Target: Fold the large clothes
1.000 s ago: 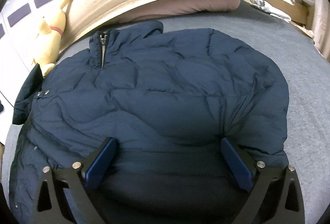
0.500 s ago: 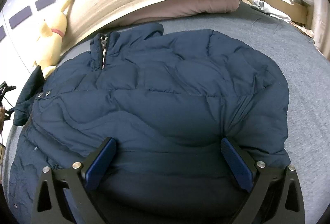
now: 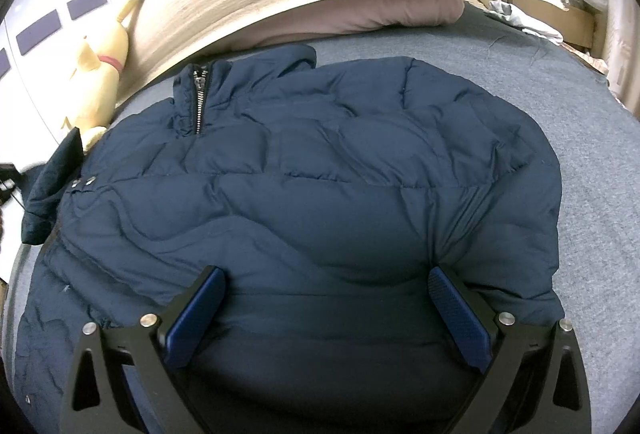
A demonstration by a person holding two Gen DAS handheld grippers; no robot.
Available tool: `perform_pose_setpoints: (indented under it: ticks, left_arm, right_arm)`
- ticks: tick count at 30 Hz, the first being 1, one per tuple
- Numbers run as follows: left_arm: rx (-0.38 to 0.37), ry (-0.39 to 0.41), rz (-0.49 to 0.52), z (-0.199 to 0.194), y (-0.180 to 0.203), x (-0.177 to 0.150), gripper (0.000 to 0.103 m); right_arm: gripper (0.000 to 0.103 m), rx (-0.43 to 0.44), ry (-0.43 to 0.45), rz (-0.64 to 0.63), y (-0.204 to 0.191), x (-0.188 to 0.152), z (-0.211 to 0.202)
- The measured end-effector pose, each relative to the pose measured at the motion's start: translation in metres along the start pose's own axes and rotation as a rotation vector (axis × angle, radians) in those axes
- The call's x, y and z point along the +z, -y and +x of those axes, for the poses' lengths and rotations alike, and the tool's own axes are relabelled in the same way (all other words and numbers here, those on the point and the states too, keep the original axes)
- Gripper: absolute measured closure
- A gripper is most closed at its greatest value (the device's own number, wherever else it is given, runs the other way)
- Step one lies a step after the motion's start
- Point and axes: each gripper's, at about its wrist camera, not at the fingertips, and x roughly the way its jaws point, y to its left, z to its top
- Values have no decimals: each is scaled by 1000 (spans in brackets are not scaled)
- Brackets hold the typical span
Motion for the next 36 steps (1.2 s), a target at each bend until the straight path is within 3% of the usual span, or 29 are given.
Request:
perform_pose_setpoints:
  ticks: [3, 6, 9, 12, 13, 14, 15, 16, 19, 23, 27, 31, 36]
  left_arm:
    - [-40, 146, 180, -66, 64, -2, 94]
    - [-123, 219, 295, -114, 123, -15, 94]
    - [-241, 226, 404, -151, 192, -44, 94]
    - [-325, 183, 496, -161, 248, -80, 89]
    - [-345, 157, 526, -161, 264, -93, 70]
    - [-371, 126, 550, -159, 278, -105, 36]
    - [-404, 85, 571, -156, 294, -121, 21]
    - [-420, 69, 577, -158, 298, -131, 15]
    - [-454, -46, 622, -146, 324, -163, 15]
    - [-467, -120, 570, -137, 318, -165, 15]
    - [-442, -66, 484, -150, 271, -156, 15]
    - [-284, 5, 352, -137, 193, -146, 15]
    - [-155, -80, 175, -103, 95, -166, 15]
  right_arm:
    - [0, -12, -8, -9, -2, 2, 2]
    - [0, -22, -26, -17, -4, 6, 2]
    - [0, 5, -57, 20, 0, 14, -8]
    - [0, 82, -1, 143, 15, 22, -39]
    - [0, 101, 16, 174, 20, 23, -51]
    - [0, 112, 28, 193, 25, 24, -62]
    - [0, 120, 37, 200, 28, 23, -70]
    - [0, 130, 49, 209, 33, 22, -80]
    - [0, 147, 64, 248, 47, 17, -101]
    - [0, 196, 51, 343, 62, 11, -108]
    - [0, 347, 5, 469, 57, 15, -101]
    - [0, 520, -55, 516, 17, 34, -75]
    - [0, 700, -154, 652, -40, 54, -14]
